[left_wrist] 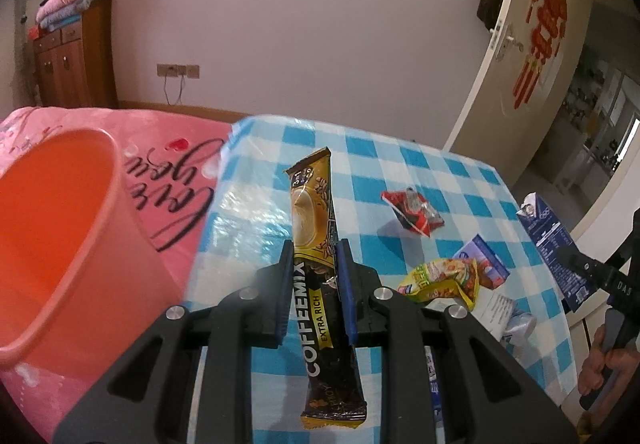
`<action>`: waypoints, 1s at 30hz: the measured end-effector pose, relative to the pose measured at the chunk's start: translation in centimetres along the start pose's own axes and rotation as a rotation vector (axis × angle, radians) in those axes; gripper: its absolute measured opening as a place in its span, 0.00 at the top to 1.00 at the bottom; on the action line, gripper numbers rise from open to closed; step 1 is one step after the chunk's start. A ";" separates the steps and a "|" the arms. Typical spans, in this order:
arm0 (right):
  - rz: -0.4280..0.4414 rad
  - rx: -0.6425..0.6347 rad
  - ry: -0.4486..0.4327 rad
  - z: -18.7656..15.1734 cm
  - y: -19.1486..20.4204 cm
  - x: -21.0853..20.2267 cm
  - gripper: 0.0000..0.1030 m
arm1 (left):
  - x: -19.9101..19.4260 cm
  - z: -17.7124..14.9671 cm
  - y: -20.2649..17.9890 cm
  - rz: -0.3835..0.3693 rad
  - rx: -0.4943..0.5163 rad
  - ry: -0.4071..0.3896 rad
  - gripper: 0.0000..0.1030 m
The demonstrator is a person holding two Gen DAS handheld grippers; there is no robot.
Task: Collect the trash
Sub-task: 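Carry both items over the orange bucket and open both tools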
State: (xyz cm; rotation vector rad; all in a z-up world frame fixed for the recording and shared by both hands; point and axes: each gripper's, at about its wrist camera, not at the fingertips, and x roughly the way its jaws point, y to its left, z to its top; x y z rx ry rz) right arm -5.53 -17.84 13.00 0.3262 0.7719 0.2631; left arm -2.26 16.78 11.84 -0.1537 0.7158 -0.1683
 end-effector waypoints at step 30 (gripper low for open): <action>0.435 -0.362 0.158 4.3 29.7 9.7 0.34 | -8.4 1.7 15.4 0.254 -0.185 -0.127 0.78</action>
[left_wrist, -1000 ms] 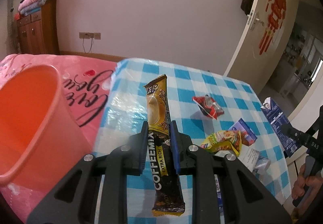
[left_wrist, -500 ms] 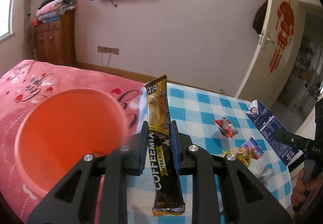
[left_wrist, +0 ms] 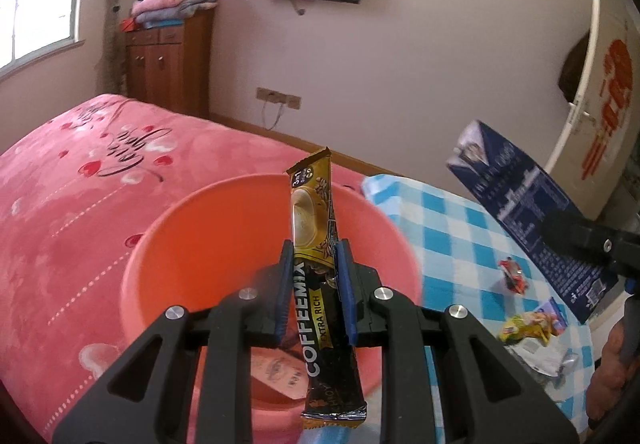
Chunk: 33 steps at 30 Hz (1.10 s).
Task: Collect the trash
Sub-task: 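Carry both items over the orange bucket and open both tools, then move both tools back toward the remaining wrappers on the table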
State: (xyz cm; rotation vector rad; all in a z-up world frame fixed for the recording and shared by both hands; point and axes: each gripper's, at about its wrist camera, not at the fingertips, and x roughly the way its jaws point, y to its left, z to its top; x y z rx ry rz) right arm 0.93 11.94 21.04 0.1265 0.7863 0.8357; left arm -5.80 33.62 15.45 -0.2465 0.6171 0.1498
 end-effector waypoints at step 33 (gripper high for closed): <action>-0.112 0.097 -0.099 -4.5 -5.1 -2.8 0.09 | -1.0 -1.1 -1.1 0.020 -0.008 -0.090 0.20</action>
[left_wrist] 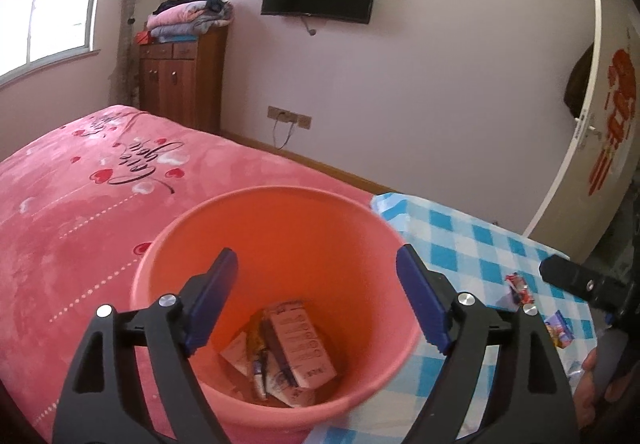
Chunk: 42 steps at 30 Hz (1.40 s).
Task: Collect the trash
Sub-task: 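Move both tools back toward the remaining wrappers on the table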
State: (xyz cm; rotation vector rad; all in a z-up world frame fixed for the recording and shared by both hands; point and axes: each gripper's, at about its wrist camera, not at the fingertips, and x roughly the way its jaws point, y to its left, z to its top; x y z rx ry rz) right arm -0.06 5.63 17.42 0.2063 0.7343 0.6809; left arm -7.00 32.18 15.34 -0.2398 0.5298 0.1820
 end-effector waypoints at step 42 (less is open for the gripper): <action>-0.321 0.091 -0.146 -11.4 -13.9 -11.6 0.07 | 0.1 -10.9 -16.8 -0.325 0.193 0.225 0.18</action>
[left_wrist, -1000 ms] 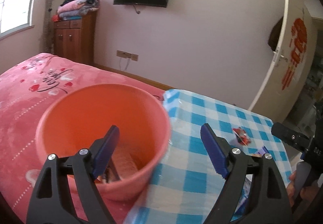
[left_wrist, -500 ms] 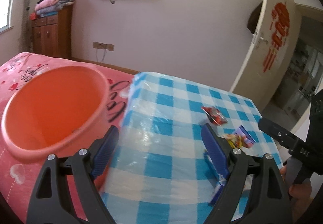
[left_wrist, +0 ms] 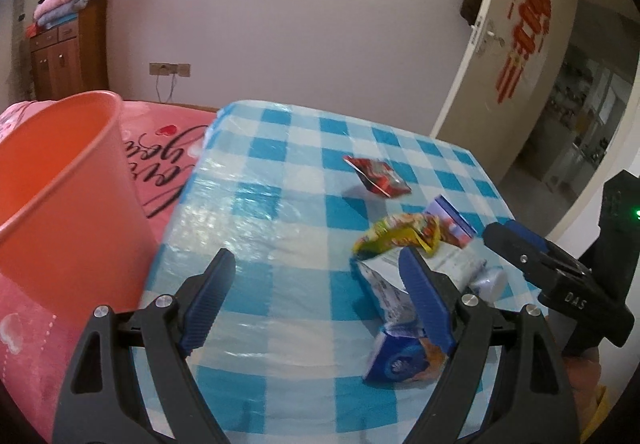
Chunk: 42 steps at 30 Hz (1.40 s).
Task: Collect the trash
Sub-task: 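Move both tools back toward the remaining wrappers on the table, then grasp the red snack bag with the left tool while the right tool grasps the blue tissue pack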
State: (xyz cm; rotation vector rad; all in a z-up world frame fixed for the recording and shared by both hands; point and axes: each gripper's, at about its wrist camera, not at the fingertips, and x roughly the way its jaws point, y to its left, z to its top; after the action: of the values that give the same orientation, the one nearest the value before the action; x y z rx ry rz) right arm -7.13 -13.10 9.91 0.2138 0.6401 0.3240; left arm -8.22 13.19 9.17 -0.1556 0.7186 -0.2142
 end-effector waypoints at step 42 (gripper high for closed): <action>0.129 0.293 0.032 -2.7 -13.9 0.7 0.07 | 9.2 5.1 -10.1 -0.087 0.084 0.195 0.18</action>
State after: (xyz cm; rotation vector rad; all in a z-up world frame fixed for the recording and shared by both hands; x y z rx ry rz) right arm -5.09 -25.47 3.37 0.5329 0.7056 0.3577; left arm 0.45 1.53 9.26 -0.0867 0.8956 -0.3457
